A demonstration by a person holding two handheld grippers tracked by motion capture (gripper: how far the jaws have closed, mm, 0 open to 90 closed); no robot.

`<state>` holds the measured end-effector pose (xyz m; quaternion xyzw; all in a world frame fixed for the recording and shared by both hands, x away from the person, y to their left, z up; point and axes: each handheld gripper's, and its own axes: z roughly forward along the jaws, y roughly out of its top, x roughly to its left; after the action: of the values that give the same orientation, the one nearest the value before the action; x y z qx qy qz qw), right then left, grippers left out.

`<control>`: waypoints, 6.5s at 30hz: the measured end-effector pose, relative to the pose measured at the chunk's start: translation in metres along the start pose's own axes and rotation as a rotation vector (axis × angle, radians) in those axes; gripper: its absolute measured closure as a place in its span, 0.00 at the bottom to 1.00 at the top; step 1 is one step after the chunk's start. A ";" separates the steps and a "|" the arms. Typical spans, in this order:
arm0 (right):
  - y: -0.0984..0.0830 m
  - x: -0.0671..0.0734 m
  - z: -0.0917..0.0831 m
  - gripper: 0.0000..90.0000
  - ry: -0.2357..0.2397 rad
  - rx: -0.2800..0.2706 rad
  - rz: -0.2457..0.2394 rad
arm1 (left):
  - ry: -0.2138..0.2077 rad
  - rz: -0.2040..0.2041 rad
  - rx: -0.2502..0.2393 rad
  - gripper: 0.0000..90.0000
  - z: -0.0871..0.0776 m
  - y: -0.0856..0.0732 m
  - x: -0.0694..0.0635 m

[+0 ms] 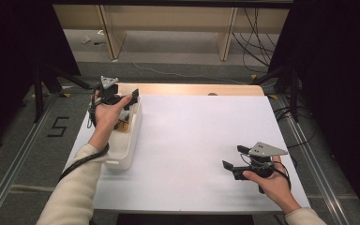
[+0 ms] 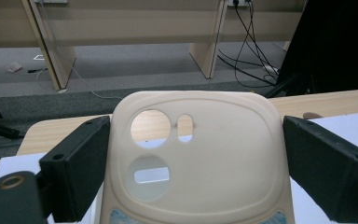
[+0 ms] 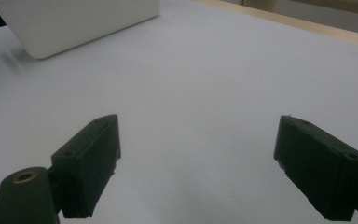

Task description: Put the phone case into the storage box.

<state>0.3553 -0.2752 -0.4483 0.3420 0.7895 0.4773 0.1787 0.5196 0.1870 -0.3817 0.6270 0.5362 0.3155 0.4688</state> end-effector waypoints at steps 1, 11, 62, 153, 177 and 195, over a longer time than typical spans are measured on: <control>0.000 0.000 0.000 0.17 0.000 0.000 0.000 | 0.000 0.001 0.001 0.12 0.000 0.000 0.000; 0.000 0.000 0.000 0.17 0.000 0.000 0.000 | 0.002 0.003 0.007 0.12 0.003 0.001 -0.001; 0.000 -0.001 0.000 0.17 0.002 0.001 0.000 | 0.021 -0.010 0.030 0.12 0.020 0.006 0.006; -0.001 0.000 0.000 0.17 0.008 0.000 0.002 | 0.041 -0.008 0.041 0.12 0.042 0.018 0.013; -0.001 0.000 0.000 0.17 0.010 0.002 0.004 | 0.036 -0.026 0.053 0.12 0.049 0.019 0.015; -0.001 -0.001 0.000 0.17 0.011 0.001 0.004 | 0.031 -0.027 0.061 0.12 0.054 0.022 0.014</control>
<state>0.3557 -0.2755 -0.4491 0.3410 0.7901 0.4789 0.1733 0.5794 0.1875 -0.3827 0.6288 0.5613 0.3023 0.4453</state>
